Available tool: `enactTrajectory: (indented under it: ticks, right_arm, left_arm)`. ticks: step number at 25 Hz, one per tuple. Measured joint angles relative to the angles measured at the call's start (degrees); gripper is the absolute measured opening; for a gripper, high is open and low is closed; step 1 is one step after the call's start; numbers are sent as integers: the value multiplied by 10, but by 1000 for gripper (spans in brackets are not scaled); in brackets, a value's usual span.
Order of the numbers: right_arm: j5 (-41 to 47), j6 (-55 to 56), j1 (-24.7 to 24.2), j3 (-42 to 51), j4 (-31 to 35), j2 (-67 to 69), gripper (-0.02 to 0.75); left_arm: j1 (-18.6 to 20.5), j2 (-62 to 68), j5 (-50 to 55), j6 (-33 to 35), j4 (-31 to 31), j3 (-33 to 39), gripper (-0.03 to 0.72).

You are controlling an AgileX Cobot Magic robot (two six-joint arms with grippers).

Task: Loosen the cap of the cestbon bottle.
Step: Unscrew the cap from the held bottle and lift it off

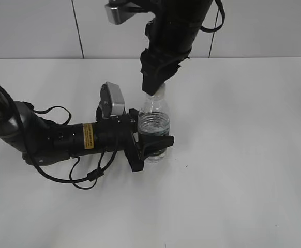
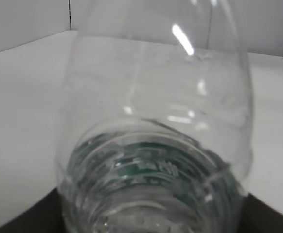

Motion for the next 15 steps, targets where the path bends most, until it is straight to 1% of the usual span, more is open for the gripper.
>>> enactTrajectory:
  ticks: [3,11,15]
  right_arm:
    - [0,-79,0,0,1,-1,296]
    - [1,-360,0,0,3,-3,296]
    - [1,-464,0,0,2,-4,296]
  left_arm:
    - [0,0,0,0,0,0,401]
    - [0,0,1,0,-1,0,401]
    - [0,0,1,-1,-2,0,401]
